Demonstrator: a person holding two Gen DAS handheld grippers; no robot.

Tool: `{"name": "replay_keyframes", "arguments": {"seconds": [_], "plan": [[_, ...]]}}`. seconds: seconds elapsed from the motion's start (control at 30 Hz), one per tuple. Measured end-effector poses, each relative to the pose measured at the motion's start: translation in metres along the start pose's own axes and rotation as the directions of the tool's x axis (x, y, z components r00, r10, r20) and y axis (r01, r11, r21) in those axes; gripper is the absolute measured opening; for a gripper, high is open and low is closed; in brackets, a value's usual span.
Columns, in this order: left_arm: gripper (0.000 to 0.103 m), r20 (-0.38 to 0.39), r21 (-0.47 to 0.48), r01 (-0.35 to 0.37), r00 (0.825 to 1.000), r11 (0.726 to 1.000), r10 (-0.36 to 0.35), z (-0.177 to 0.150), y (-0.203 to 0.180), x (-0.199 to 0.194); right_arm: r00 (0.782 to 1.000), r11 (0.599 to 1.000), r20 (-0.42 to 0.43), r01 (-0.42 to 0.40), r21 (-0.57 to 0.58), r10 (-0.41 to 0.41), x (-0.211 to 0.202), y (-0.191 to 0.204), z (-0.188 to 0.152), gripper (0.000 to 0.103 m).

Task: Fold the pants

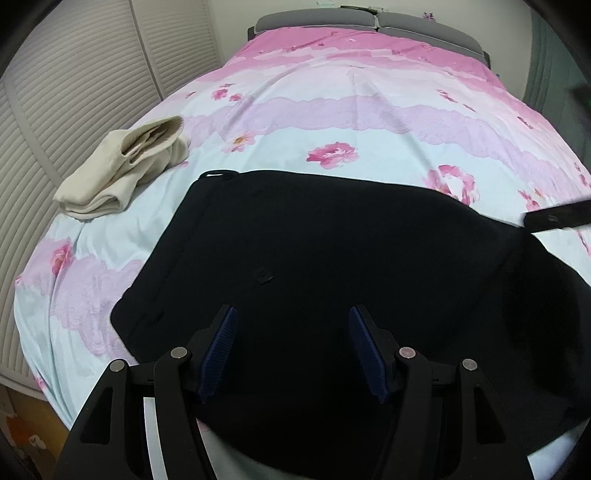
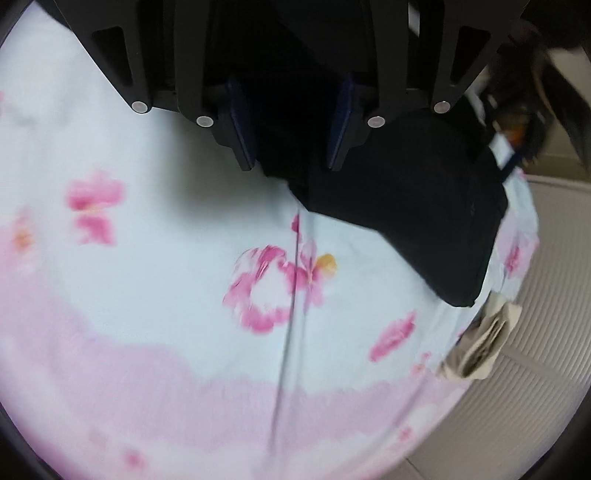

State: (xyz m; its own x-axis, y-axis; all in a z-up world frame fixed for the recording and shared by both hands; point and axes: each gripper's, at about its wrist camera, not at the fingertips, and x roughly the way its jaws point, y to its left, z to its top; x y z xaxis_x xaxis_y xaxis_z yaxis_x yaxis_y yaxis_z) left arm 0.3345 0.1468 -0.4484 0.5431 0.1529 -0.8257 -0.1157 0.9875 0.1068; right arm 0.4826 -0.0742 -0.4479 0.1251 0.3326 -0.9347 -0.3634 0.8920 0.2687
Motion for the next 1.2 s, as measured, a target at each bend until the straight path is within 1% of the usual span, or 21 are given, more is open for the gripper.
{"name": "replay_keyframes", "arguments": {"seconds": [0.03,0.07,0.13,0.2,0.23,0.3,0.33,0.4,0.47,0.53,0.57,0.67,0.73,0.77,0.83,0.9,0.97,1.0,1.03,1.13,1.2], "plan": [[0.063,0.006,0.006,0.008,1.0,1.0,-0.008,-0.002,0.002,-0.002,0.997,0.999,0.062,0.046,-0.019,-0.045,-0.015,0.003,-0.014,0.054],[0.064,0.015,0.014,0.018,1.0,1.0,-0.019,-0.005,0.005,-0.005,0.992,0.997,0.106,0.074,-0.028,-0.071,-0.024,0.007,-0.026,0.055],[0.065,0.039,0.046,0.047,0.998,0.998,-0.048,-0.013,0.008,-0.013,0.97,0.988,0.201,0.148,-0.039,-0.138,-0.041,0.022,-0.061,0.055],[0.066,0.056,0.088,0.071,0.996,0.994,-0.076,-0.021,0.01,-0.02,0.949,0.975,0.251,0.212,-0.062,-0.19,-0.049,0.034,-0.094,0.055],[0.066,0.061,0.107,0.077,0.995,0.991,-0.083,-0.024,0.01,-0.022,0.931,0.961,0.283,0.263,-0.081,-0.23,-0.05,0.047,-0.118,0.055],[0.066,0.069,0.157,0.092,0.992,0.983,-0.104,-0.034,0.012,-0.027,0.911,0.942,0.319,0.314,-0.12,-0.263,-0.046,0.07,-0.152,0.055],[0.066,0.07,0.171,0.095,0.992,0.981,-0.108,-0.038,0.013,-0.028,0.905,0.93,0.328,0.335,-0.151,-0.272,-0.044,0.081,-0.168,0.055],[0.066,0.065,0.198,0.098,0.991,0.975,-0.113,-0.047,0.017,-0.03,0.891,0.896,0.34,0.386,-0.218,-0.301,-0.034,0.101,-0.189,0.054],[0.066,0.06,0.216,0.101,0.991,0.971,-0.117,-0.056,0.022,-0.03,0.865,0.829,0.363,0.464,-0.311,-0.348,-0.02,0.121,-0.212,0.048],[0.066,0.054,0.225,0.104,0.991,0.969,-0.119,-0.064,0.026,-0.03,0.85,0.771,0.377,0.506,-0.386,-0.368,-0.007,0.136,-0.225,0.04],[0.066,0.05,0.228,0.103,0.992,0.968,-0.117,-0.067,0.027,-0.03,0.845,0.753,0.382,0.517,-0.406,-0.374,-0.006,0.139,-0.23,0.038],[0.066,0.042,0.227,0.107,0.992,0.968,-0.119,-0.074,0.03,-0.031,0.827,0.706,0.394,0.552,-0.443,-0.4,0.003,0.147,-0.235,0.037],[0.066,0.044,0.223,0.108,0.992,0.969,-0.12,-0.077,0.03,-0.032,0.825,0.691,0.388,0.559,-0.457,-0.411,0.009,0.147,-0.234,0.033],[0.066,0.047,0.223,0.108,0.991,0.969,-0.122,-0.078,0.031,-0.033,0.819,0.677,0.387,0.57,-0.465,-0.424,0.013,0.147,-0.233,0.03],[0.066,0.055,0.223,0.108,0.991,0.969,-0.123,-0.079,0.032,-0.035,0.816,0.653,0.372,0.577,-0.491,-0.443,0.024,0.147,-0.232,0.026],[0.066,0.061,0.223,0.111,0.99,0.969,-0.128,-0.079,0.033,-0.037,0.816,0.632,0.362,0.578,-0.516,-0.45,0.033,0.148,-0.231,0.025],[0.066,0.062,0.221,0.115,0.989,0.969,-0.131,-0.079,0.035,-0.039,0.81,0.61,0.367,0.587,-0.532,-0.458,0.036,0.152,-0.233,0.024],[0.066,0.064,0.218,0.116,0.989,0.969,-0.133,-0.079,0.035,-0.039,0.81,0.607,0.368,0.586,-0.536,-0.457,0.035,0.153,-0.233,0.024],[0.066,0.064,0.215,0.117,0.989,0.969,-0.134,-0.079,0.036,-0.04,0.81,0.609,0.373,0.586,-0.534,-0.453,0.033,0.155,-0.233,0.023],[0.066,0.066,0.212,0.116,0.989,0.971,-0.132,-0.079,0.037,-0.04,0.824,0.643,0.348,0.567,-0.515,-0.448,0.032,0.151,-0.231,0.006],[0.066,0.068,0.196,0.118,0.989,0.973,-0.134,-0.077,0.041,-0.041,0.837,0.677,0.332,0.547,-0.492,-0.434,0.029,0.148,-0.227,0.004]]}}
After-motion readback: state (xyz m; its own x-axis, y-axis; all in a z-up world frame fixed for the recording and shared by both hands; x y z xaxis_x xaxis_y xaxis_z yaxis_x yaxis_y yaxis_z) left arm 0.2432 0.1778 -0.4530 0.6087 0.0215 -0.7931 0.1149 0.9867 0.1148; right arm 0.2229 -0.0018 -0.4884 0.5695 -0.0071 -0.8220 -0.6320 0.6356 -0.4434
